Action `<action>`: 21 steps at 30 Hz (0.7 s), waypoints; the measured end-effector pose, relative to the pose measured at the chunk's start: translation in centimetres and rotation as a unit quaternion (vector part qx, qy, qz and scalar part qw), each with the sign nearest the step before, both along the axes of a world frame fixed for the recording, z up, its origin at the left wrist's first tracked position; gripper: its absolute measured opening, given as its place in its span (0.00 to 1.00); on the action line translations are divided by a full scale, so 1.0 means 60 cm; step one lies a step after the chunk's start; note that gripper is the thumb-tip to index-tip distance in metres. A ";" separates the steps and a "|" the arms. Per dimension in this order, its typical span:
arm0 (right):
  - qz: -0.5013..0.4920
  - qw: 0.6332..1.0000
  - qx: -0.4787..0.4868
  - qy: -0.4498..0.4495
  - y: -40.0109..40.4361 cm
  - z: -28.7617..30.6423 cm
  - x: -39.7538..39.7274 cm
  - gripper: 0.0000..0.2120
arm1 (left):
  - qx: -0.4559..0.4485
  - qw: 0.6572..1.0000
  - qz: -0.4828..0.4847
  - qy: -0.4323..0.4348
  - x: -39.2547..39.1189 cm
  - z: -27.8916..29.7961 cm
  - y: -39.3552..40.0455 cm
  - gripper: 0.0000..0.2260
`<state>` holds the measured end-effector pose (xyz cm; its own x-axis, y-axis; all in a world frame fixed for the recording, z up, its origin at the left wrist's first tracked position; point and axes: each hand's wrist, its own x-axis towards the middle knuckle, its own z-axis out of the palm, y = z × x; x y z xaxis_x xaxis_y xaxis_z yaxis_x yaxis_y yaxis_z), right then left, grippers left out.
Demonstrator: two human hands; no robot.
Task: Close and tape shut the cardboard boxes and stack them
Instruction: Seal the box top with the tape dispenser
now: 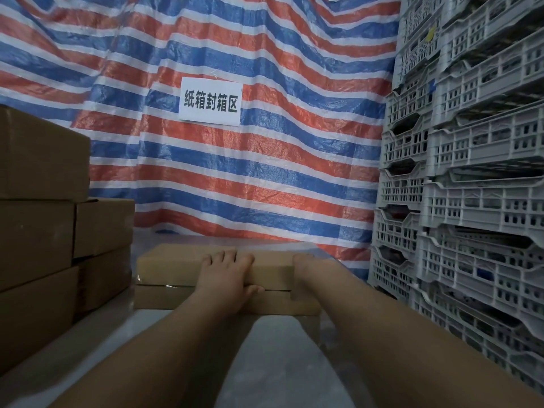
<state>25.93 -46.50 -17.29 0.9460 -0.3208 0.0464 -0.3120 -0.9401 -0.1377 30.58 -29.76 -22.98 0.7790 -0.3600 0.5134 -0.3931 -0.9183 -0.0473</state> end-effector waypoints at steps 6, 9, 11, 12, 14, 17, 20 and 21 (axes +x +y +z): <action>0.018 0.999 -0.008 -0.031 -0.003 -0.011 0.012 0.29 | 0.010 1.000 0.005 -0.012 0.009 0.001 0.005 0.29; 0.026 0.999 -0.009 -0.031 -0.003 -0.018 0.019 0.30 | 0.007 1.000 -0.002 -0.005 0.015 0.000 0.009 0.29; 0.038 0.997 -0.042 -0.055 -0.001 -0.024 0.020 0.27 | 0.001 1.000 -0.008 -0.007 0.019 -0.001 0.010 0.29; 0.041 0.995 -0.054 -0.067 -0.001 -0.027 0.023 0.24 | -0.002 1.000 -0.010 -0.009 0.020 -0.001 0.010 0.29; 0.042 0.995 -0.060 -0.072 0.001 -0.028 0.026 0.22 | -0.002 1.000 -0.011 -0.011 0.022 -0.002 0.013 0.28; 0.035 0.999 -0.015 -0.030 0.004 -0.015 0.023 0.30 | 0.005 1.000 -0.005 -0.014 0.023 -0.002 0.021 0.29; 0.045 0.998 -0.034 0.000 0.011 -0.007 0.018 0.36 | 0.009 1.000 0.001 -0.015 0.021 0.000 0.027 0.29; 0.047 0.997 -0.057 0.002 0.014 -0.007 0.019 0.38 | 0.010 1.000 0.004 -0.015 0.020 0.000 0.030 0.29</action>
